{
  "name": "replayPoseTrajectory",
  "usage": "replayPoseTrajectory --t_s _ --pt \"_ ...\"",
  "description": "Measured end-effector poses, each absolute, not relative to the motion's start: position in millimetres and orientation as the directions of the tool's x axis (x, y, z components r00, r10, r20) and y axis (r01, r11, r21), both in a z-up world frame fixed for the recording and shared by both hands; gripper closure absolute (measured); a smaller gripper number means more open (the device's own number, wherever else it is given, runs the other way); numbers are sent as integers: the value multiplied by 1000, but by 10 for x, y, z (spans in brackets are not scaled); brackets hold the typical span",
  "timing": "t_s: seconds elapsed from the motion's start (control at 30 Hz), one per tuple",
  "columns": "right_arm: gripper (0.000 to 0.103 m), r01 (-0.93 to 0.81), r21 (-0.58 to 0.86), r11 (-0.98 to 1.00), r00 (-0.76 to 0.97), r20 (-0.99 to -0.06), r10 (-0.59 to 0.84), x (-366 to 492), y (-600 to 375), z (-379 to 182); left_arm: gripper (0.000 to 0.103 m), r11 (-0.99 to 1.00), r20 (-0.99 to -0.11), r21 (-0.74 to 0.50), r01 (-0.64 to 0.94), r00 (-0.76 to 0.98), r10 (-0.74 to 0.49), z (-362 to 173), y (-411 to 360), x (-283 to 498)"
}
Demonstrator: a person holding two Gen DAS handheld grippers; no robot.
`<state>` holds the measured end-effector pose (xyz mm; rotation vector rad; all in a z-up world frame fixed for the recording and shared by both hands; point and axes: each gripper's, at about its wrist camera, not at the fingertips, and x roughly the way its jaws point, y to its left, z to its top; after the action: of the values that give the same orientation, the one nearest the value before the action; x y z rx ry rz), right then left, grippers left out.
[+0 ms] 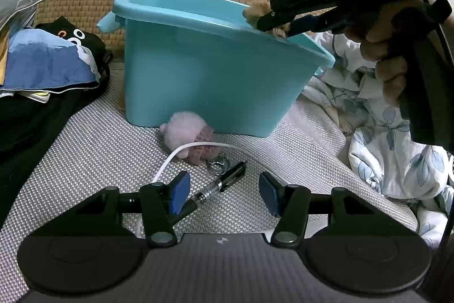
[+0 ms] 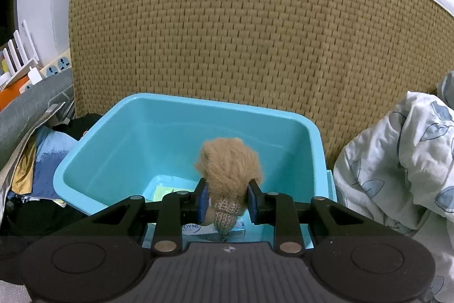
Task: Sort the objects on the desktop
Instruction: 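Open the right gripper to drop the plush toy into the bin, then raise the right tool away from the bin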
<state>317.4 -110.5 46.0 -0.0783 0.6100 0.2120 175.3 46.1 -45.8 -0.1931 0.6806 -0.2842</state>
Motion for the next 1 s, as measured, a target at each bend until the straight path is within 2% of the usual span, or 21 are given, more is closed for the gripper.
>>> replayPoseTrajectory --t_s 1.0 --pt "67 -185 10 983 808 -568 157 3161 -1213 498 45 944 -590 -270 187 743 -316 -441 490 1766"
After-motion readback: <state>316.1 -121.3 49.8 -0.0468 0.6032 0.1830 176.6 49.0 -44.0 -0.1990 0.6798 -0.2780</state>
